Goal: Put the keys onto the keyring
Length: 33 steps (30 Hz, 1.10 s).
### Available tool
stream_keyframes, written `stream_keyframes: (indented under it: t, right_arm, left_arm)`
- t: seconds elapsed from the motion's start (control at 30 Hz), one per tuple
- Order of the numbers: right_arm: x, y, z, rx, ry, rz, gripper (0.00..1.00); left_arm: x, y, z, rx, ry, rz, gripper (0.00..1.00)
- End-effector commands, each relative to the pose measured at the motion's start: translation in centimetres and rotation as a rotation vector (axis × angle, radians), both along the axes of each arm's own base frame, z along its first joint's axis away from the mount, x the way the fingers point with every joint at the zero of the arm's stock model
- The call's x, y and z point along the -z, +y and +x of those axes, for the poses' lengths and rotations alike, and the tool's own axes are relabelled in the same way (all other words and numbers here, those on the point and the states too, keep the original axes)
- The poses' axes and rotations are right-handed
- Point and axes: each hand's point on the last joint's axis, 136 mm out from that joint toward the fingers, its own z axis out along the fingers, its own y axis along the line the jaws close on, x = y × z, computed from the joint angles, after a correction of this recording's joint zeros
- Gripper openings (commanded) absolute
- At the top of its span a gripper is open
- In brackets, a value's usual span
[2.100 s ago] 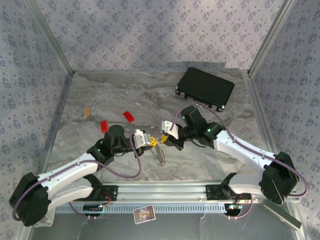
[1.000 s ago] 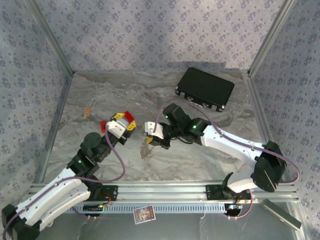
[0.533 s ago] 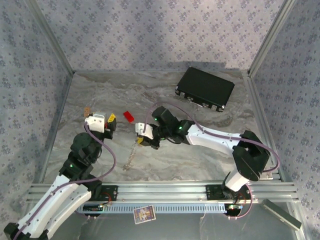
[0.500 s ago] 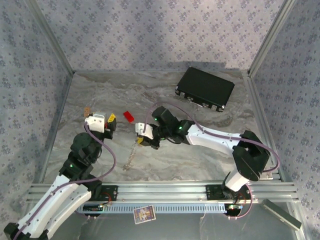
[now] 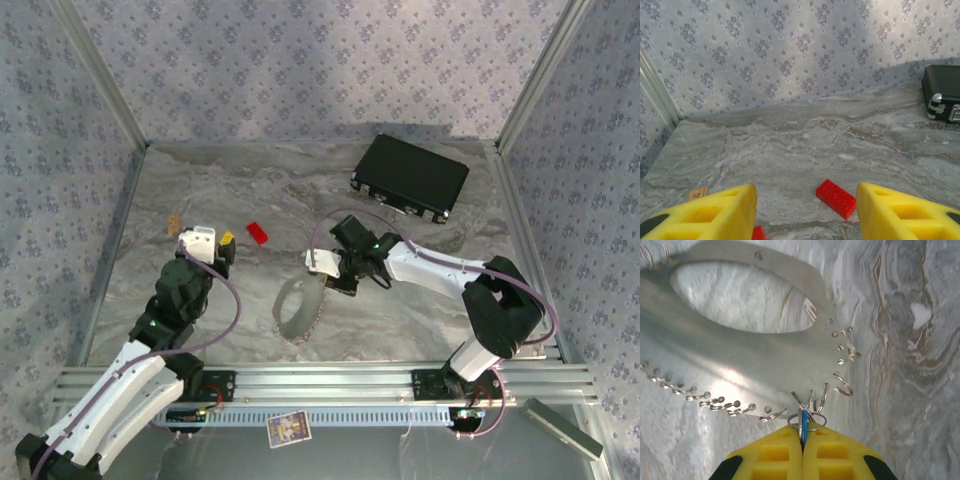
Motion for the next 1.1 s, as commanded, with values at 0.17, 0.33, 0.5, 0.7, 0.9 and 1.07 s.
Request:
stream_keyframes:
  t: [0.17, 0.33, 0.5, 0.7, 0.9, 1.07]
  right_arm:
    - [4.1, -5.7, 0.8, 0.03, -0.019, -0.29, 0.0]
    - [5.3, -7.6, 1.1, 0.069, -0.028, -0.388, 0.18]
    - [3.2, -7.5, 1.7, 0.169, -0.017, -0.262, 0.35]
    - [-4.5, -9.2, 6.8, 0.453, -0.177, 0.171, 0.56]
    - [-8.3, -21.6, 12.6, 0.979, -0.501, 0.327, 0.57]
    - [-7.3, -27.3, 14.2, 1.185, -0.579, 0.543, 0.58]
  left_arm:
    - [0.3, 0.4, 0.8, -0.028, -0.003, -0.028, 0.53]
    - [1.2, 0.8, 1.6, -0.055, 0.018, -0.014, 0.53]
    - [2.2, 1.7, 2.7, -0.1, 0.034, -0.029, 0.53]
    - [3.0, 3.7, 4.9, -0.197, 0.023, -0.037, 0.54]
    - [4.0, 6.5, 6.0, -0.279, 0.041, 0.026, 0.54]
    - [6.3, 9.4, 6.0, -0.355, 0.077, 0.004, 0.55]
